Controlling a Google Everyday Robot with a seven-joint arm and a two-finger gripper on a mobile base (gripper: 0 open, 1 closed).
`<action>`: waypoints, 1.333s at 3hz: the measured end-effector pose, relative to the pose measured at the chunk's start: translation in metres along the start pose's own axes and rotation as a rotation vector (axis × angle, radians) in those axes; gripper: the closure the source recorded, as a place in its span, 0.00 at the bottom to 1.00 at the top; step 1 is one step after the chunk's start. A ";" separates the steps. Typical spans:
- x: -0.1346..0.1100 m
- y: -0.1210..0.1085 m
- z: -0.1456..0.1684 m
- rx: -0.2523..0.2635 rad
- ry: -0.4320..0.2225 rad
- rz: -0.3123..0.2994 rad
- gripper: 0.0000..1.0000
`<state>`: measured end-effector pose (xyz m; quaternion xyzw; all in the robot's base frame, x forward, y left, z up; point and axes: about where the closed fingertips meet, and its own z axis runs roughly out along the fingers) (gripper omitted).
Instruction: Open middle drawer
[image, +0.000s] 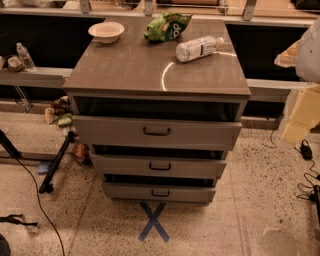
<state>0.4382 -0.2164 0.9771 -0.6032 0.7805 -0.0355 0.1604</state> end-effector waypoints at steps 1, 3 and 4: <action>-0.001 0.000 0.000 0.003 -0.008 0.000 0.00; 0.007 0.000 0.072 -0.044 -0.037 0.014 0.00; 0.004 0.015 0.135 -0.072 -0.113 -0.022 0.00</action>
Offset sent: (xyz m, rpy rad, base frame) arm 0.0293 -0.0028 -0.0767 0.0105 0.0390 -0.0373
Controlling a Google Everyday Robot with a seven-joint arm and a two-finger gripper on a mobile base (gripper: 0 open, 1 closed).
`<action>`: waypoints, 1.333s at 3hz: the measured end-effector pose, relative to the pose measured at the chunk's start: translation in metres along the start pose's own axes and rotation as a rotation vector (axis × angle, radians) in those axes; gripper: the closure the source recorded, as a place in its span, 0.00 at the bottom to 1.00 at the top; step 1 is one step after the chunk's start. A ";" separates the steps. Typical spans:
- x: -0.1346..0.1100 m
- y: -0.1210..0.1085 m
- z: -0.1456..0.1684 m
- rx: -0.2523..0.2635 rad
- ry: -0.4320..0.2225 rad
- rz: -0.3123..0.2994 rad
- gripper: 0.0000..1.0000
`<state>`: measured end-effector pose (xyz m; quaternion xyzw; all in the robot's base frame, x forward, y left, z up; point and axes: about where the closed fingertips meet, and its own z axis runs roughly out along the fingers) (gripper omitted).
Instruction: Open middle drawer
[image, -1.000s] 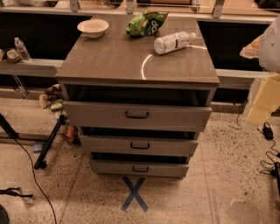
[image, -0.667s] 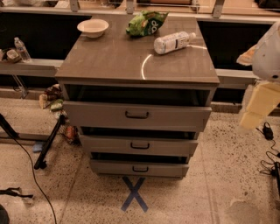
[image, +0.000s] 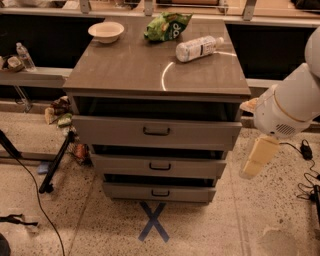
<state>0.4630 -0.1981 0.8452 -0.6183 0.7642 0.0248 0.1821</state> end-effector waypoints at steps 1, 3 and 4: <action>0.000 0.000 0.000 -0.001 0.000 0.000 0.00; -0.013 0.027 0.074 -0.015 -0.117 -0.068 0.00; -0.025 0.043 0.117 0.017 -0.117 -0.150 0.00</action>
Offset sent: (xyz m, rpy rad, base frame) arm -0.0119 0.0428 -0.0908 0.1761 -0.0026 0.0866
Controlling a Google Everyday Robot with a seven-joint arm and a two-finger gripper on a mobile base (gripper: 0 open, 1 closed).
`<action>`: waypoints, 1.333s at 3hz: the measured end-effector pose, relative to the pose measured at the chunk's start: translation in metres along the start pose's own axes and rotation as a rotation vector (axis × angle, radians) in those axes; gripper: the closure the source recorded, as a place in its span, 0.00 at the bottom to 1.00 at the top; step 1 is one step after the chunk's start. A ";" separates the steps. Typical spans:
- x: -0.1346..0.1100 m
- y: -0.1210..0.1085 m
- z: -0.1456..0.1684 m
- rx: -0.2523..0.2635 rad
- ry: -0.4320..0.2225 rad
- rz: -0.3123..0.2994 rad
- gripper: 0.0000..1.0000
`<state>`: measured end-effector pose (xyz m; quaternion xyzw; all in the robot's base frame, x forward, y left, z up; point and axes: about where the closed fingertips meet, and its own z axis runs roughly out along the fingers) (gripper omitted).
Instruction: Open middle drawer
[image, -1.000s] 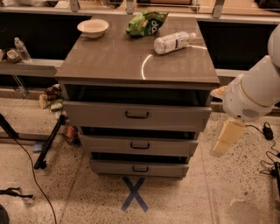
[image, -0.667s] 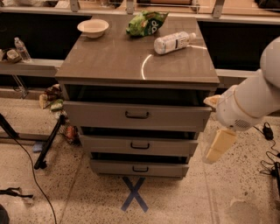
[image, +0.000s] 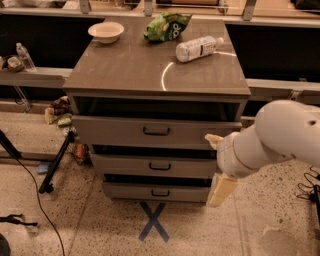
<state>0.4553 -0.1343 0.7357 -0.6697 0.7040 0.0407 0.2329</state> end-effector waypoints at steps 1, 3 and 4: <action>0.002 0.009 0.055 0.014 0.065 -0.071 0.00; 0.000 0.008 0.074 0.049 0.114 -0.069 0.00; 0.015 0.009 0.115 0.050 0.114 -0.038 0.00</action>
Offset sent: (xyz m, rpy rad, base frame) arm 0.0060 0.0180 -0.0487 -0.0775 -0.0321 0.0415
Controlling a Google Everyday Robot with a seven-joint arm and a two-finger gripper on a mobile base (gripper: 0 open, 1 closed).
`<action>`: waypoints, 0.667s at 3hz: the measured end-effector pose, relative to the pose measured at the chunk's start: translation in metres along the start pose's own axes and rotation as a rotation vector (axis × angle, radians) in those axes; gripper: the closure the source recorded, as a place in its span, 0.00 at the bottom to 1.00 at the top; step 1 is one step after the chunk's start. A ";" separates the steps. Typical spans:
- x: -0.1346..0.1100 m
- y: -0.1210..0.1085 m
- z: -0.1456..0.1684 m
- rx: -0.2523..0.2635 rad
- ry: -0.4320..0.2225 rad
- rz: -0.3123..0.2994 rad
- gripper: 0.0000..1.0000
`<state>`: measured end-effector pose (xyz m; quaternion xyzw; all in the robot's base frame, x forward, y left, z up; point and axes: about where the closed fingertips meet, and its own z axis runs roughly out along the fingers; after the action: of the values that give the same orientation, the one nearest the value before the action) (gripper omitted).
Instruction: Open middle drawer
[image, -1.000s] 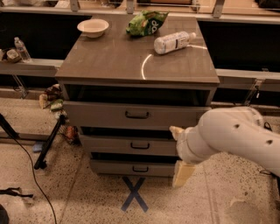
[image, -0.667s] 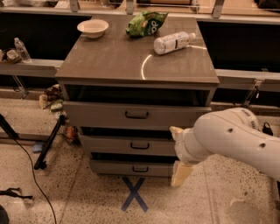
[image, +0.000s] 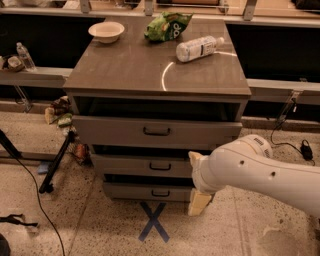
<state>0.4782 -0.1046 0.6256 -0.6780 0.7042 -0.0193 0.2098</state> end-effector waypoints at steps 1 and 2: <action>0.011 0.005 0.047 0.006 -0.035 0.013 0.00; 0.013 0.001 0.085 0.034 -0.074 -0.034 0.00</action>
Offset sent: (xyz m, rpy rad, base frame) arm 0.0479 0.0165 -0.1242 0.0779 -0.1025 0.1024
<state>0.5048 -0.0951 0.5446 -0.6863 0.6841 -0.0096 0.2468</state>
